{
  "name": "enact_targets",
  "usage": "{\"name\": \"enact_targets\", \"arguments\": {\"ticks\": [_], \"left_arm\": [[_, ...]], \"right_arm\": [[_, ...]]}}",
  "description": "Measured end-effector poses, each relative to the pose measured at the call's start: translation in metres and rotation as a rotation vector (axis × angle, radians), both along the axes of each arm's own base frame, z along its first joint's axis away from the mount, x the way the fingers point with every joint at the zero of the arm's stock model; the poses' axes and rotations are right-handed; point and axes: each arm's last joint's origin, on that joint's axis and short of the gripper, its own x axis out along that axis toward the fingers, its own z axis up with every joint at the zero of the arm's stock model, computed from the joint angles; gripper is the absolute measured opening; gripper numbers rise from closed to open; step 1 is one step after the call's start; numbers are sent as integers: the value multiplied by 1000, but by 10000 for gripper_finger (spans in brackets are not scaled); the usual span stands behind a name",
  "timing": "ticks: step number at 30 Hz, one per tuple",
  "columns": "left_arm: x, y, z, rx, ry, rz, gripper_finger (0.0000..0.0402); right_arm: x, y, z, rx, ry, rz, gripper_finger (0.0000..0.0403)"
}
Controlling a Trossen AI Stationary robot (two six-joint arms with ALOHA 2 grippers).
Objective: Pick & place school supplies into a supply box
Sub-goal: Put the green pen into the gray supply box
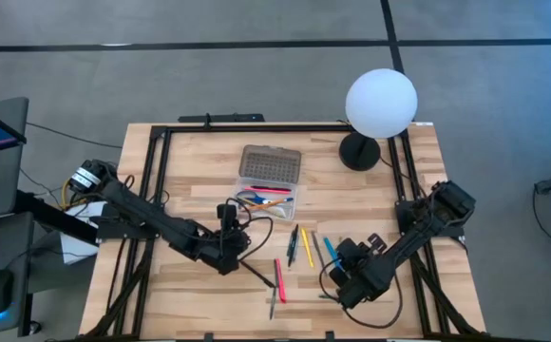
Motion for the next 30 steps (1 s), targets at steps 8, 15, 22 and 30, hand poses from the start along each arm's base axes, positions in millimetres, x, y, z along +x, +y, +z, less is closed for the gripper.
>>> {"name": "enact_targets", "arguments": {"ticks": [8,15,22,30], "left_arm": [[0,-1,0,-19,-12,11,148],[0,-1,0,-34,-19,25,148],[0,-2,0,-46,-22,31,148],[-2,-5,0,-49,-19,15,148]], "right_arm": [[3,3,-16,-21,33,0,121],[5,5,-21,-5,28,-2,121],[1,2,-29,7,31,-6,120],[-10,0,-38,12,14,-11,119]]}}
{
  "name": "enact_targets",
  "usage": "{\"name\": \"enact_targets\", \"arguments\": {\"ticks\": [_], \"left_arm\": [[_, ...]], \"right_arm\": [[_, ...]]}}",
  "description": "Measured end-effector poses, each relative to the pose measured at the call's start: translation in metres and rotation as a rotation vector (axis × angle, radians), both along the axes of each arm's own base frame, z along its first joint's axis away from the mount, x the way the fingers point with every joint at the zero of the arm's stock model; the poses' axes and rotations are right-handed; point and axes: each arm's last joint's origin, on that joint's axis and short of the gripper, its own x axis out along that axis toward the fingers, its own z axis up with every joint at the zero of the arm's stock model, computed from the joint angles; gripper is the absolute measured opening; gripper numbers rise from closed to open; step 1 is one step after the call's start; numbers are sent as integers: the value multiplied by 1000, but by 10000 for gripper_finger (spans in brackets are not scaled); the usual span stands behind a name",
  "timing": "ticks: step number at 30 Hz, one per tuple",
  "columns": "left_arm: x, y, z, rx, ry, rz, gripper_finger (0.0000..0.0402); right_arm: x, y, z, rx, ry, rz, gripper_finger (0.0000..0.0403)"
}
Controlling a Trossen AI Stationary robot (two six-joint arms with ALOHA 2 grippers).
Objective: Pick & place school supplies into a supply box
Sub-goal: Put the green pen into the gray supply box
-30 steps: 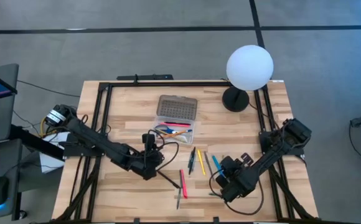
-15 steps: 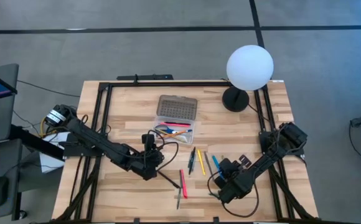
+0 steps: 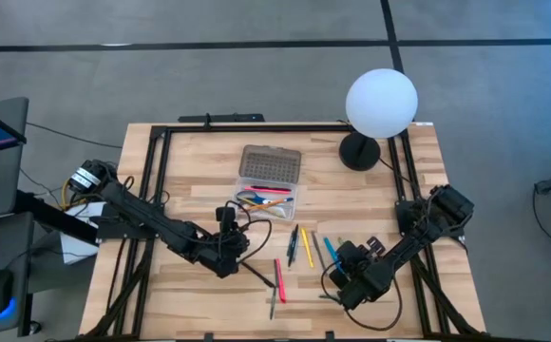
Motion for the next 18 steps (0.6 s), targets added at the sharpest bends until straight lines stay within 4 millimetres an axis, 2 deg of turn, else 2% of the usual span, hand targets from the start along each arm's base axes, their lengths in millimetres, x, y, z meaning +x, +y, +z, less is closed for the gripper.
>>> {"name": "enact_targets", "arguments": {"ticks": [8,18], "left_arm": [[0,0,0,8,-1,-2,148],[0,-1,-1,-58,10,-6,148]], "right_arm": [[-8,0,0,56,-41,15,79],[-8,0,-1,57,-40,71,24]]}}
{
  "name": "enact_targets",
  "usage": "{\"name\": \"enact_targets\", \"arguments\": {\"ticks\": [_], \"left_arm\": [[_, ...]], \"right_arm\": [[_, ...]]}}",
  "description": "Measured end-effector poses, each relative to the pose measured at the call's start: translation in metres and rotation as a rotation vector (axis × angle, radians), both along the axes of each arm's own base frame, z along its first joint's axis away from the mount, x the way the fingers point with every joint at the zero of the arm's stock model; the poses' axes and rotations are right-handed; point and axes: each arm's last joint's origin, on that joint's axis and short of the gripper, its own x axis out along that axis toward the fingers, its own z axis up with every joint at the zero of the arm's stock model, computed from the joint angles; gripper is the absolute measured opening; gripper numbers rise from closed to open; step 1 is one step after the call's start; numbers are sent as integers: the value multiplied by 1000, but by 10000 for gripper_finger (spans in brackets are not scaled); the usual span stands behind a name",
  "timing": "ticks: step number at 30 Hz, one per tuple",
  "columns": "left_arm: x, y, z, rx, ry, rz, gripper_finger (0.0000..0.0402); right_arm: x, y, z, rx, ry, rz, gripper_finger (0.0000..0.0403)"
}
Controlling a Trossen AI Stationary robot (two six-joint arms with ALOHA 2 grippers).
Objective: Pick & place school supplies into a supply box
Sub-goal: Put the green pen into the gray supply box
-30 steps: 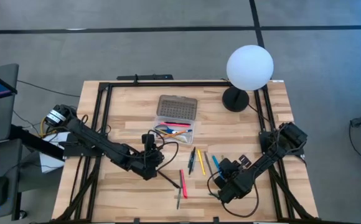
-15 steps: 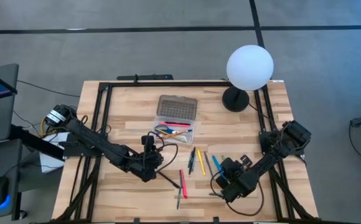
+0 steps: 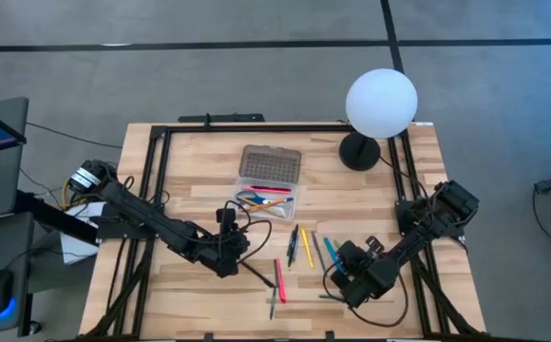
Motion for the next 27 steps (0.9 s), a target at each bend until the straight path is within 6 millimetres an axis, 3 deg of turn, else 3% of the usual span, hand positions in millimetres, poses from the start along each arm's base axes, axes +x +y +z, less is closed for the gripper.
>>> {"name": "enact_targets", "arguments": {"ticks": [4,10,16,27], "left_arm": [[0,0,0,2,-2,2,148],[0,0,0,-3,-5,9,148],[2,4,0,-27,-20,55,148],[-3,22,-7,16,37,223,148]], "right_arm": [[0,-1,0,-30,-8,15,8],[0,-6,0,-94,8,65,18],[-2,-25,0,-227,84,43,4],[17,-46,11,-341,100,126,7]]}}
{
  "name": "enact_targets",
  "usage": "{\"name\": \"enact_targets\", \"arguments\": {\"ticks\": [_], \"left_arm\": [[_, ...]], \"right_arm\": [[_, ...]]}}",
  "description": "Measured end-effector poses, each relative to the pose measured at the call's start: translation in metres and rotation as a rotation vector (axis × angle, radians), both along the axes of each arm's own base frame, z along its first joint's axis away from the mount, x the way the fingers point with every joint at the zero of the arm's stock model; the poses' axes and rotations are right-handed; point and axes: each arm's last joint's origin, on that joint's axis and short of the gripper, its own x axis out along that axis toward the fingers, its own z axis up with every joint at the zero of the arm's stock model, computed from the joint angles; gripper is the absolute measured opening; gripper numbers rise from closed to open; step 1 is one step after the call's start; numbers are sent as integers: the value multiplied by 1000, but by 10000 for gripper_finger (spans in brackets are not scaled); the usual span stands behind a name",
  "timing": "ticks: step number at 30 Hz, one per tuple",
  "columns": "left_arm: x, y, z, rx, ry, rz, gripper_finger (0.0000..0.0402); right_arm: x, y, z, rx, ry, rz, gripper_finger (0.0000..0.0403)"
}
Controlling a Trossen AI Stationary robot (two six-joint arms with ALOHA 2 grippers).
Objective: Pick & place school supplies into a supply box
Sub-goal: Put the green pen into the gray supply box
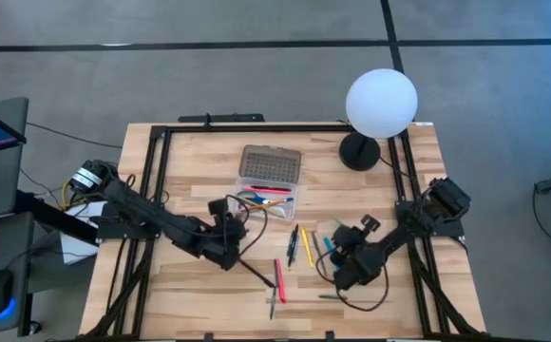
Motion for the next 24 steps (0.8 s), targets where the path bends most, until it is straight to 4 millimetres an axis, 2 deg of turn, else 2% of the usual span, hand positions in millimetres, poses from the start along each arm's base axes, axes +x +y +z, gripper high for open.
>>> {"name": "enact_targets", "arguments": {"ticks": [4,8,15,20,24], "left_arm": [[-9,7,-4,55,44,74,148],[-16,3,-15,82,27,56,148],[-30,-7,-36,65,-52,57,148],[-39,-16,-39,83,-102,58,148],[-46,-24,-39,104,-129,47,148]], "right_arm": [[22,-10,12,-67,8,95,8],[49,-25,28,-138,23,174,8],[99,-64,46,-153,71,325,8],[134,-91,54,-94,-11,471,8],[153,-107,61,-44,-130,576,8]]}}
